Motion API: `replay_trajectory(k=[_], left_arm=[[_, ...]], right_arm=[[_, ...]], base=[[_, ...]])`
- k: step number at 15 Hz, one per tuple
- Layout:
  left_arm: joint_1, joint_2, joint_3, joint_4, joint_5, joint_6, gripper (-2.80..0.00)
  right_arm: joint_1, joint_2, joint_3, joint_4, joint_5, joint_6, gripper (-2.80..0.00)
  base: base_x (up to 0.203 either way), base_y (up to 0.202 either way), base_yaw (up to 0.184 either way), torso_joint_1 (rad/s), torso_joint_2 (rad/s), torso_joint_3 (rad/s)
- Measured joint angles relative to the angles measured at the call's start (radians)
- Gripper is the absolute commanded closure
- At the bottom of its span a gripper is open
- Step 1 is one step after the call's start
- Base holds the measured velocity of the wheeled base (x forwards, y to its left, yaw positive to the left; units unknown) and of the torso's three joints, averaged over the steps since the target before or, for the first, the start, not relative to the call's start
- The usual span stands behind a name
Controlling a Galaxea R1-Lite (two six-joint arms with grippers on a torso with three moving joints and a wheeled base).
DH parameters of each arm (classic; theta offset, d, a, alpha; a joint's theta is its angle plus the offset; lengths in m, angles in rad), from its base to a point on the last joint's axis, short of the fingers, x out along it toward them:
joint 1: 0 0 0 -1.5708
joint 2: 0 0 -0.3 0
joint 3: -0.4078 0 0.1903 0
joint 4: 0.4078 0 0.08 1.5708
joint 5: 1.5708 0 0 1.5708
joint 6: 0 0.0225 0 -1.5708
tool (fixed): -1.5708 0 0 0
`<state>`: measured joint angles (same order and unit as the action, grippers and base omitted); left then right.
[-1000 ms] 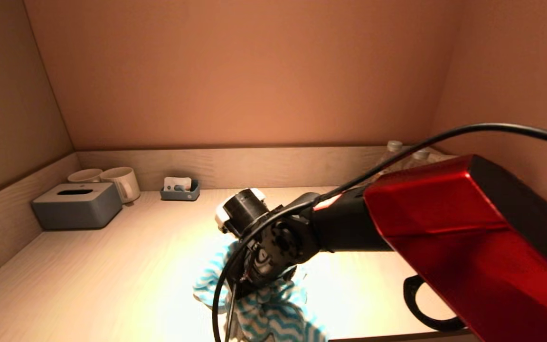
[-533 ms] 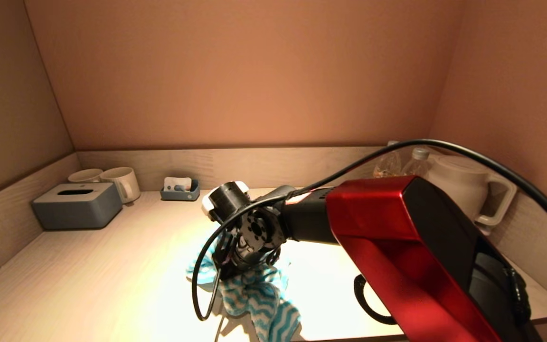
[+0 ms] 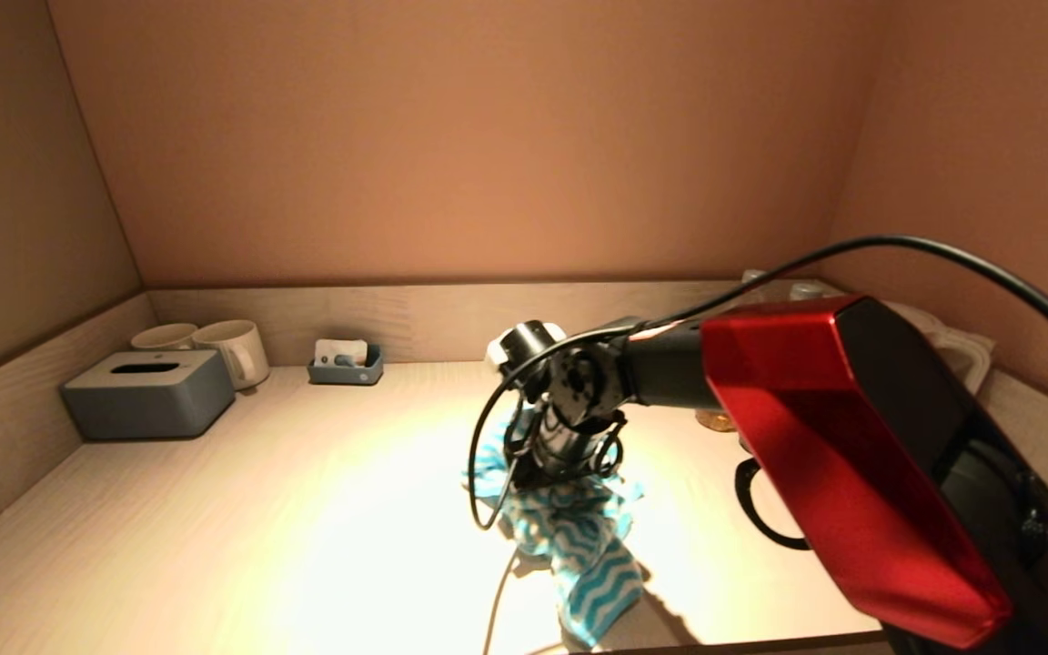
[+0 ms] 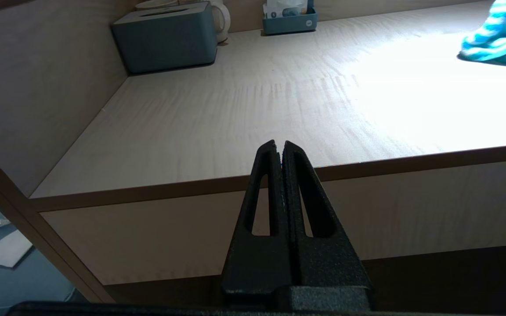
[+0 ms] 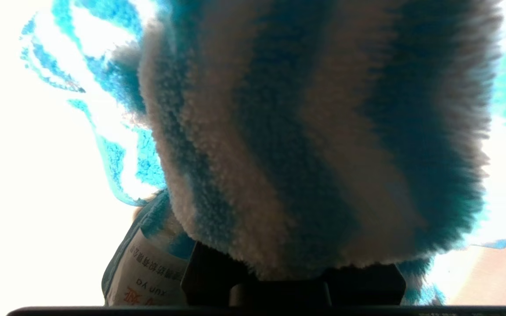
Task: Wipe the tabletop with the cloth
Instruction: Sweep the stains on the table
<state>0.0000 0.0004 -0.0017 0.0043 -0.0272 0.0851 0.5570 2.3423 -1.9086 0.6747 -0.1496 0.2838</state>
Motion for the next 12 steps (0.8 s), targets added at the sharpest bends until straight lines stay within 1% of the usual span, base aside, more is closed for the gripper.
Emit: replay_trajectory(k=[1, 2, 4, 6, 8, 10, 12], left_arm=[[-0.001, 0.0, 0.0, 0.0, 0.0, 0.0, 0.0], [0.0, 0.0, 0.0, 0.0, 0.0, 0.0, 0.0], [0.0, 0.0, 0.0, 0.0, 0.0, 0.0, 0.0], [0.0, 0.0, 0.0, 0.0, 0.0, 0.0, 0.0], [0.0, 0.0, 0.0, 0.0, 0.0, 0.0, 0.0], [0.0, 0.0, 0.0, 0.0, 0.0, 0.0, 0.0], [0.0, 0.0, 0.0, 0.0, 0.0, 0.0, 0.0]], right_arm=[[-0.043, -0.023, 0.023, 0.011, 0.0, 0.0, 0.0], [-0.069, -0.042, 0.044, 0.021, 0.001, 0.0, 0.0], [-0.088, -0.08, 0.091, 0.029, 0.005, 0.0, 0.0], [-0.082, -0.133, 0.181, 0.024, 0.012, -0.001, 0.0], [-0.031, -0.182, 0.257, 0.021, 0.022, -0.003, 0.0], [0.057, -0.213, 0.307, 0.022, 0.041, -0.004, 0.0], [0.133, -0.227, 0.327, 0.019, 0.051, -0.003, 0.0]], base=[[0.0, 0.0, 0.0, 0.0, 0.0, 0.0], [0.0, 0.0, 0.0, 0.0, 0.0, 0.0], [0.0, 0.0, 0.0, 0.0, 0.0, 0.0], [0.0, 0.0, 0.0, 0.0, 0.0, 0.0], [0.0, 0.0, 0.0, 0.0, 0.0, 0.0], [0.0, 0.0, 0.0, 0.0, 0.0, 0.0], [0.0, 0.0, 0.0, 0.0, 0.0, 0.0]])
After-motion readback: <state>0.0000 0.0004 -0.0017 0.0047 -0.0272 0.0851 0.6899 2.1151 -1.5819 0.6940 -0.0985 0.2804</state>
